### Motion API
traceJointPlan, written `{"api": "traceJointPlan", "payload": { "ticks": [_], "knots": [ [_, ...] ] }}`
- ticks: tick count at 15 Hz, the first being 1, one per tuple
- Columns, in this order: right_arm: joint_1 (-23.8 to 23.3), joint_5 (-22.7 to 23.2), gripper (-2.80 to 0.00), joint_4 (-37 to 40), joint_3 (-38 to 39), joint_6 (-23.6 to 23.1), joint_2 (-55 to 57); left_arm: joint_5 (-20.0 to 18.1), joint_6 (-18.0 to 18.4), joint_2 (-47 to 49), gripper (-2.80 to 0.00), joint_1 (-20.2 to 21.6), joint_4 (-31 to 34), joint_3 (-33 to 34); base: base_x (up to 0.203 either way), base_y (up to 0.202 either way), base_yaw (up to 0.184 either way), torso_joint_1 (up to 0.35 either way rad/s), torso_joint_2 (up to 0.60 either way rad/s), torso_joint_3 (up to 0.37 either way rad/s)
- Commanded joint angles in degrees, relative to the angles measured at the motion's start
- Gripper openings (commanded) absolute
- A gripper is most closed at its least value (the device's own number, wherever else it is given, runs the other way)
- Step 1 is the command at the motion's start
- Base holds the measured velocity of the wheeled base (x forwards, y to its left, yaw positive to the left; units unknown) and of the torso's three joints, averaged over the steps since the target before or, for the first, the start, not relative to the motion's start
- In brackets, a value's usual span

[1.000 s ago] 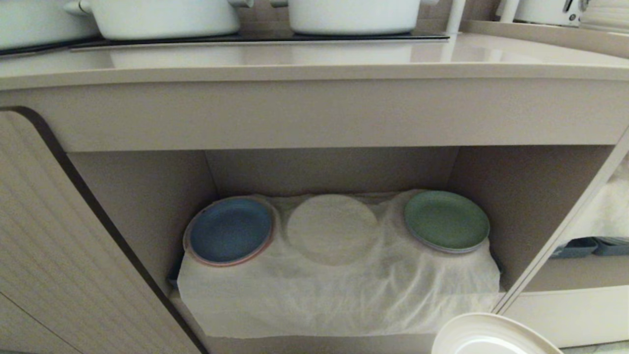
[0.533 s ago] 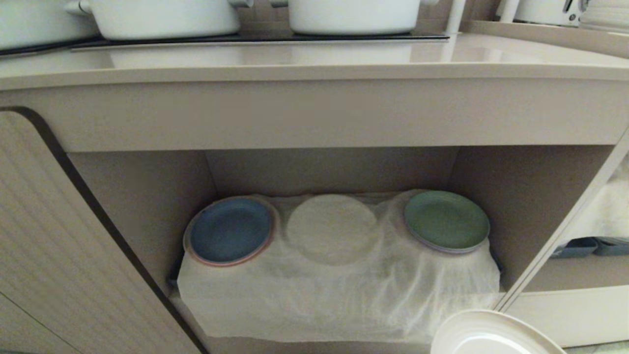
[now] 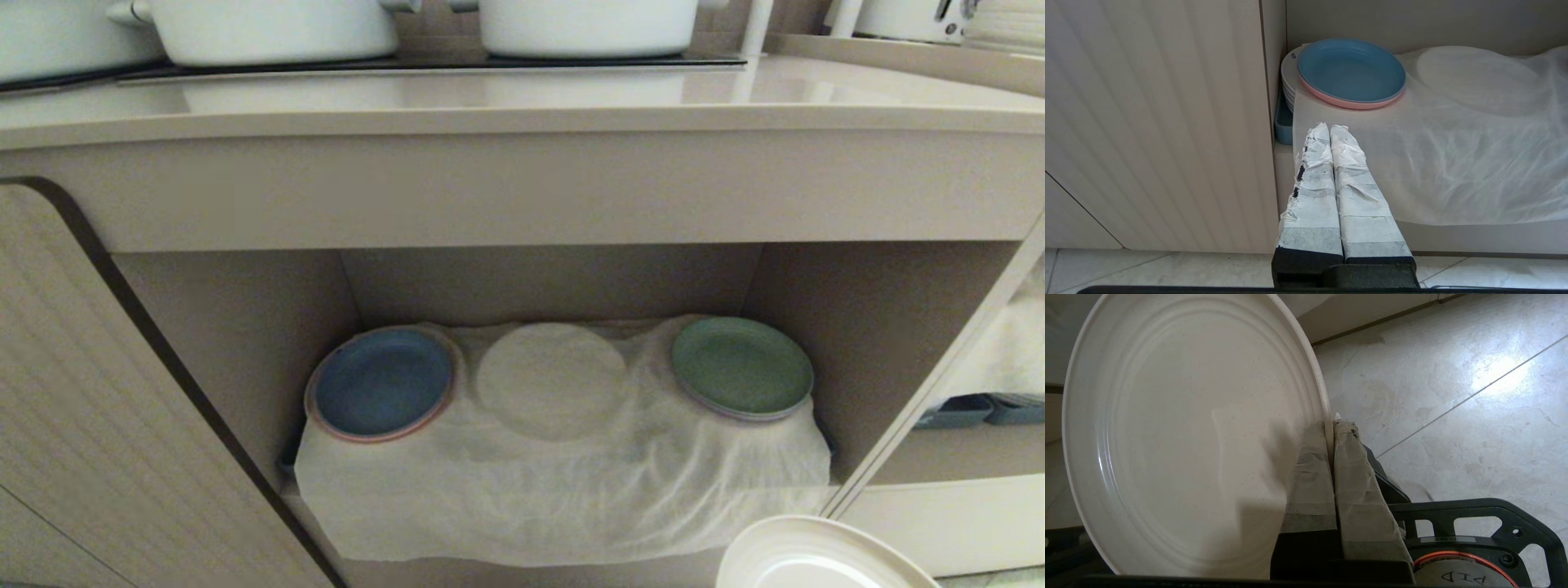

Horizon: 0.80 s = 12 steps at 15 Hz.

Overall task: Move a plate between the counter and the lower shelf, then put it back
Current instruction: Put the plate

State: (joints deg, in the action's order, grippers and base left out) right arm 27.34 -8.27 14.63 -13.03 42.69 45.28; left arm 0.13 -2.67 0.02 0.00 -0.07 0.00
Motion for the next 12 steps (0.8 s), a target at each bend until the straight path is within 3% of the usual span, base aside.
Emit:
{"api": "traceJointPlan", "payload": {
  "ticks": [1, 12],
  "knots": [
    [-0.1, -0.1, -2.8, 0.0, 0.2, 0.3, 0.1, 0.0, -0.1, 0.0, -2.8, 0.0, 0.0, 0.0, 0.0, 0.0, 0.0, 0.0, 0.0, 0.0],
    [0.4, -0.3, -2.8, -0.2, 0.6, 0.4, 0.3, 0.0, -0.1, 0.0, -2.8, 0.0, 0.0, 0.0, 0.0, 0.0, 0.0, 0.0, 0.0, 0.0]
  ]
}}
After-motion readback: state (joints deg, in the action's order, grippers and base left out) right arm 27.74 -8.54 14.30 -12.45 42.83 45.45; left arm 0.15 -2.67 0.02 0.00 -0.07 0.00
